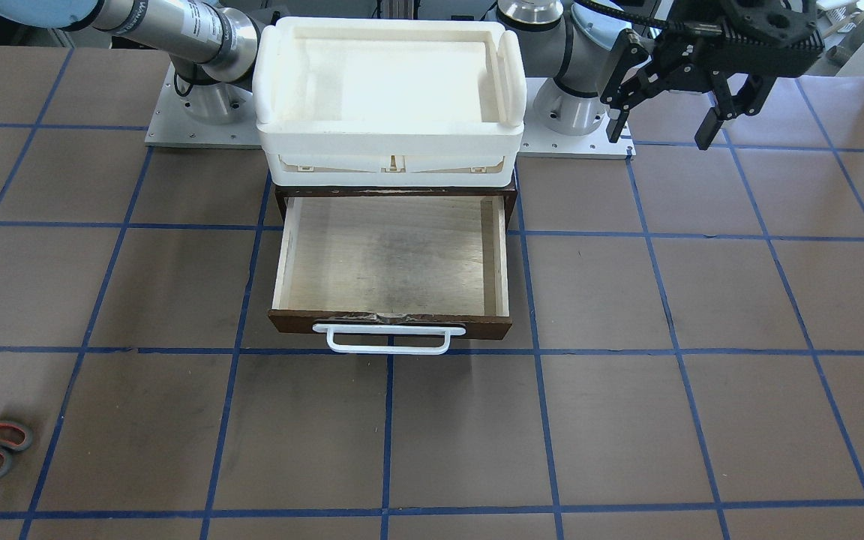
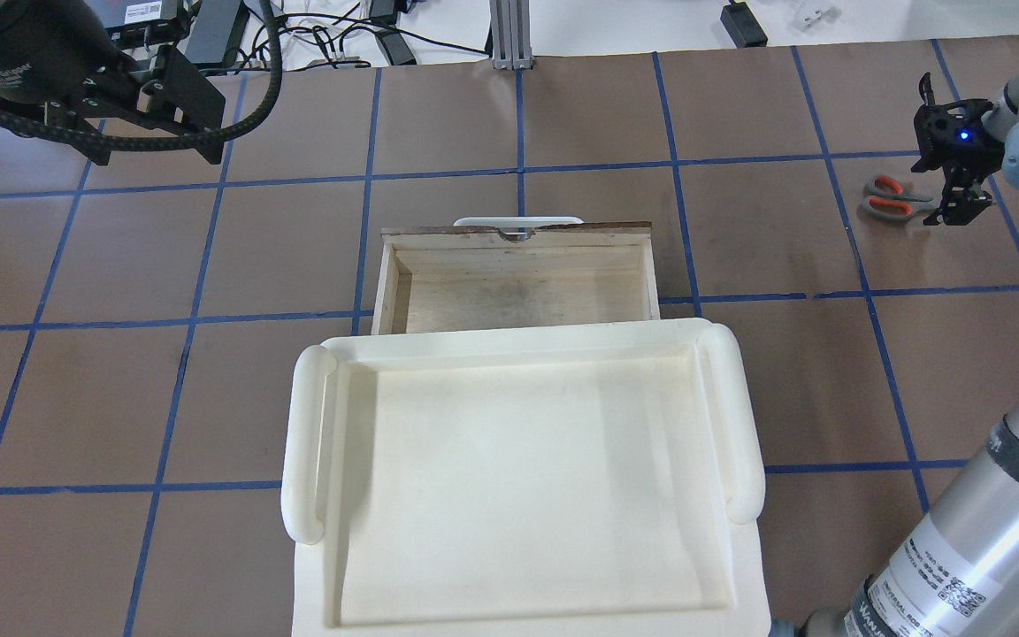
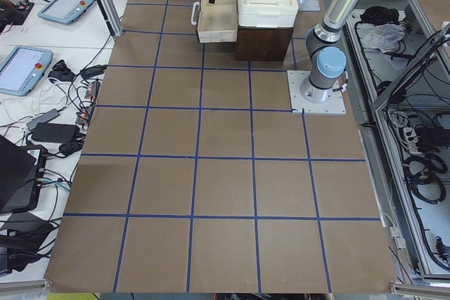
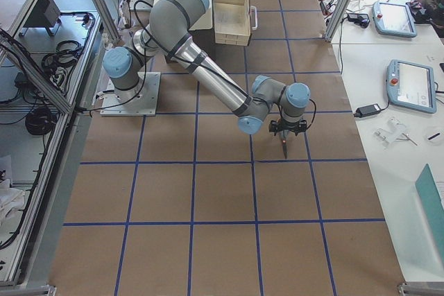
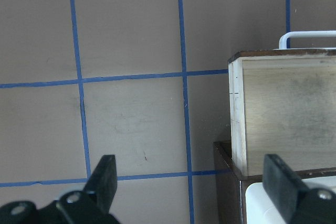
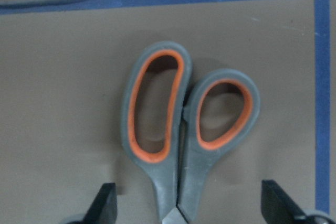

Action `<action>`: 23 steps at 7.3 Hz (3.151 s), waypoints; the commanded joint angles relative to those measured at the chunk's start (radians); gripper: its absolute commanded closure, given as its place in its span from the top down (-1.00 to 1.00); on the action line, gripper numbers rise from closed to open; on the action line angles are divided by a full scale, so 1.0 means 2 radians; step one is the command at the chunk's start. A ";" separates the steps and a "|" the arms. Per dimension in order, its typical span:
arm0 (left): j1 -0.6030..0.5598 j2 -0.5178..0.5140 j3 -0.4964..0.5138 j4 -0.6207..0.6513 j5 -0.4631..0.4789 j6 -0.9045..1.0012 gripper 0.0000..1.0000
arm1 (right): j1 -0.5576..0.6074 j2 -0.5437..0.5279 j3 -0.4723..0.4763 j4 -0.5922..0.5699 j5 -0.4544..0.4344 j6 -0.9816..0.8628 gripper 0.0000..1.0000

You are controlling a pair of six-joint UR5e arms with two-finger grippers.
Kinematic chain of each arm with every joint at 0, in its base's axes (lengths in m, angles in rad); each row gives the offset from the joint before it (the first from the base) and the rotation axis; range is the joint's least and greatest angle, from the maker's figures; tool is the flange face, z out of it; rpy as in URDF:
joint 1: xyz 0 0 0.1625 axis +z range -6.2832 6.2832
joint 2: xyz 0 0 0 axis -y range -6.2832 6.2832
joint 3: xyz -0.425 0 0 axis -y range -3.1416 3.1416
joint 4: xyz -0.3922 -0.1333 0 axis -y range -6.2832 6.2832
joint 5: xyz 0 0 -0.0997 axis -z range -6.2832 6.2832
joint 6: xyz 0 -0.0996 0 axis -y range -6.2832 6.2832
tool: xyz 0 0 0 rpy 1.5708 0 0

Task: Put scissors in drawer and close it
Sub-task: 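Lower the right gripper and close it on the scissors blades, then lift the scissors and carry them over the open drawer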

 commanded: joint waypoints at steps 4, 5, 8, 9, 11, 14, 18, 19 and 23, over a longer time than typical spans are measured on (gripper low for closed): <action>0.000 0.002 -0.005 0.001 0.000 0.001 1.00 | -0.001 0.003 -0.001 -0.001 -0.004 -0.002 0.79; 0.000 0.002 -0.005 0.001 0.000 0.000 1.00 | -0.001 0.003 -0.002 -0.001 -0.006 -0.002 0.82; 0.000 0.002 -0.004 0.001 -0.002 0.000 1.00 | -0.001 0.004 -0.002 -0.002 -0.009 -0.001 0.28; 0.000 0.002 -0.005 0.001 -0.002 0.001 1.00 | -0.001 0.003 -0.003 -0.002 -0.022 -0.003 -0.52; 0.000 0.002 -0.005 0.001 -0.002 0.001 1.00 | 0.000 0.002 -0.003 -0.002 -0.031 -0.008 -1.00; 0.001 0.002 -0.005 0.001 0.000 0.001 1.00 | 0.000 -0.010 -0.003 0.006 -0.036 -0.007 -1.00; 0.001 0.002 -0.005 0.001 0.000 0.001 1.00 | 0.042 -0.128 -0.002 0.120 -0.054 0.000 -1.00; 0.001 0.002 -0.005 0.001 0.001 0.001 1.00 | 0.067 -0.161 -0.002 0.157 -0.060 0.000 -1.00; 0.000 -0.009 0.002 0.006 0.014 -0.001 1.00 | 0.215 -0.240 -0.001 0.250 -0.071 0.074 -1.00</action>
